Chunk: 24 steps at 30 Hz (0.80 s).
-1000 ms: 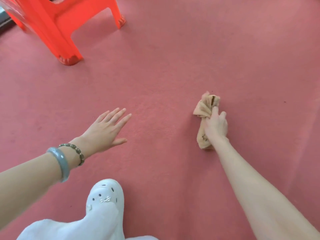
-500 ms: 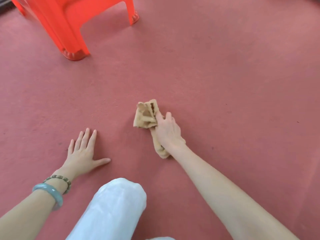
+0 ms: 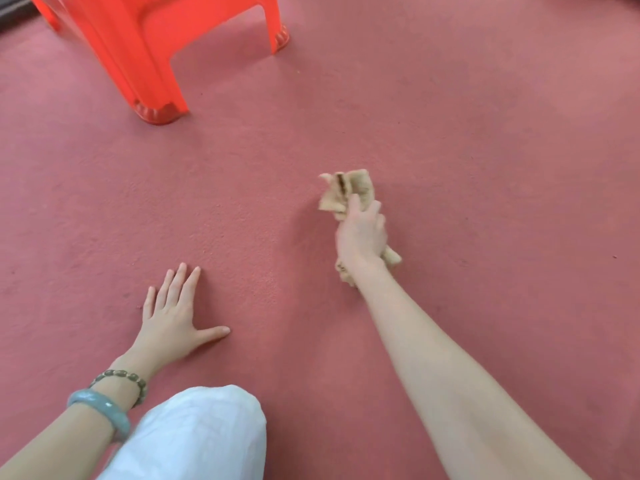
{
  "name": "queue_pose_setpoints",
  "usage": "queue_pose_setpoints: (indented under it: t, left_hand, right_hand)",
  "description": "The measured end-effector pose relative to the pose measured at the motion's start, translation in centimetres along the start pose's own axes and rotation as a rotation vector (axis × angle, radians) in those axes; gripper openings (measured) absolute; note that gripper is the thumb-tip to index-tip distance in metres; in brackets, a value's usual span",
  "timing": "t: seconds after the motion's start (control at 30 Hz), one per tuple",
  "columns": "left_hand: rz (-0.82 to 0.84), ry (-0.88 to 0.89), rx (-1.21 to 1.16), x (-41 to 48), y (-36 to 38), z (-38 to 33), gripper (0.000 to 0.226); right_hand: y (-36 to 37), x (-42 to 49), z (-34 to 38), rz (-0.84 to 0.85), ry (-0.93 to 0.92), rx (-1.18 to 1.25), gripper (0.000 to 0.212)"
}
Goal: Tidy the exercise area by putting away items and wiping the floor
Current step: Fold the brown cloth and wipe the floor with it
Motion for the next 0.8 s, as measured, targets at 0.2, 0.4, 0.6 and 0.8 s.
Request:
queue_pose_setpoints:
  t: [0.2,0.4,0.6,0.8]
  left_hand:
    - [-0.098,0.002,-0.091,0.1,-0.9,0.3,0.112]
    - [-0.101,0.026,-0.052,0.2,-0.8,0.4,0.102]
    - [-0.099,0.022,-0.048,0.3,-0.9,-0.2,0.098]
    - [-0.118,0.076,-0.059,2.5,-2.1,-2.8,0.097]
  right_hand:
    - [3.6,-8.9,18.3,0.183,-0.525,0.016,0.038]
    - [2.4,-5.7,16.2,0.127,-0.548,-0.008,0.037]
    - [-1.7,5.2,-1.2,0.025,-0.123,-0.038,0.060]
    - [-4.9,7.3,-16.6,-0.024,0.288,-0.106,0.047]
Point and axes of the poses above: each hand's wrist, its own x-axis towards the middle knuckle, its own y-axis out of the palm, z = x × y, the point moved 10 cm from there along x, towards the middle knuckle, and after that the axes turned 11 degrees about -x, right-handed, at the moved point
